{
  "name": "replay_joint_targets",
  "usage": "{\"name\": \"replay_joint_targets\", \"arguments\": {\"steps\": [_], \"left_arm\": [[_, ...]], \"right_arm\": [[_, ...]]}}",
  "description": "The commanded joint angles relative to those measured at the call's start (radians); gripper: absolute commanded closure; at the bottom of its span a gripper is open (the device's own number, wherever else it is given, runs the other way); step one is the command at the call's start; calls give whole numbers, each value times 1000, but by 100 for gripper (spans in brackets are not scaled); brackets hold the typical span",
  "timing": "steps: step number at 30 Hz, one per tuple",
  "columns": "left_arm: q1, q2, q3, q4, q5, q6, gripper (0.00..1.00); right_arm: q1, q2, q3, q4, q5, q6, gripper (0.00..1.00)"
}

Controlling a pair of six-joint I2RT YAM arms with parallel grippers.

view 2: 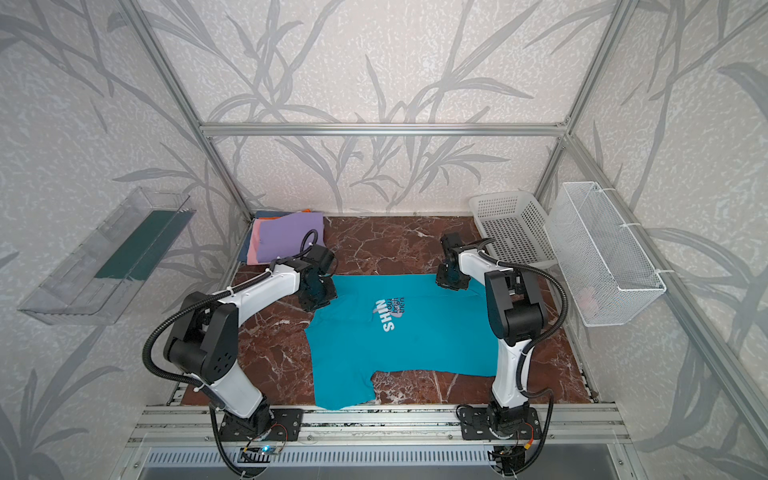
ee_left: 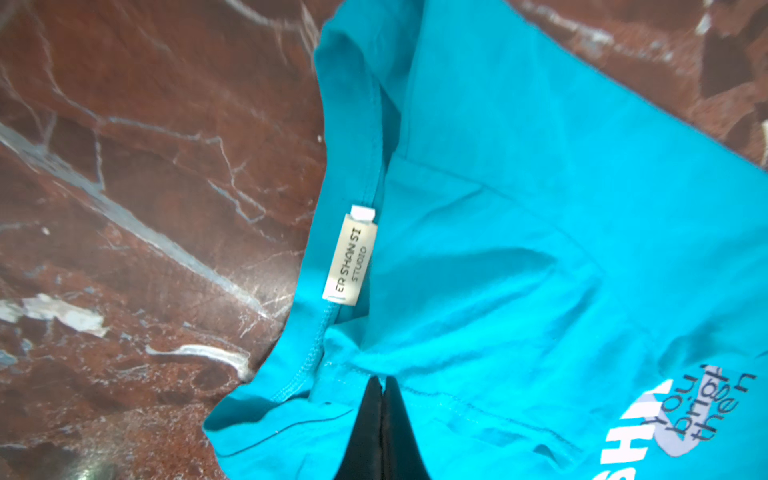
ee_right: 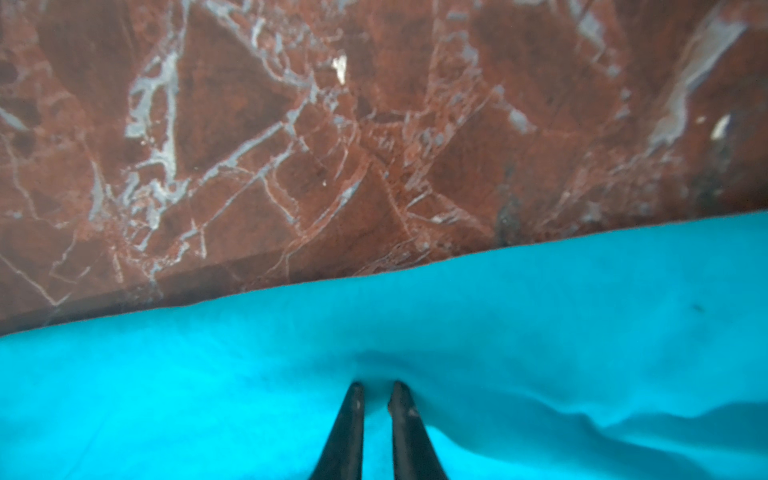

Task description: Fold and stack the t-shirts

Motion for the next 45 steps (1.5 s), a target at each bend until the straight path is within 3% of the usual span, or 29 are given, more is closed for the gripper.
{"name": "replay_joint_targets", "arguments": {"steps": [1, 5, 8, 11, 15, 19, 25, 32, 38, 45], "left_arm": [[-5, -6, -27, -4, 15, -26, 100], [-5, -12, -45, -5, 13, -27, 99], [-5, -24, -42, -11, 11, -27, 82], [-5, -46, -36, -24, 4, -20, 71], [-3, -68, -36, -42, -11, -8, 66], [-2, -51, -40, -37, -11, -6, 65], [-2, -18, -57, -2, 5, -14, 65], [0, -16, -62, -10, -28, -2, 63], [0, -9, -94, 3, -27, -4, 67], [0, -12, -124, 20, -24, -11, 74]], "right_arm": [[4, 2, -24, -64, 6, -6, 84], [6, -12, -28, -69, 15, -10, 84], [31, -46, -28, -79, 58, -29, 84], [66, -100, -22, -101, 104, -54, 84], [138, -198, -25, -119, 191, -81, 82], [238, -273, -33, -104, 197, -110, 78], [362, -284, -41, -73, 37, -87, 74], [486, -152, -10, -44, -125, -38, 70], [504, -67, -19, 31, -254, 53, 70], [504, -37, -27, 70, -299, 100, 68]]}}
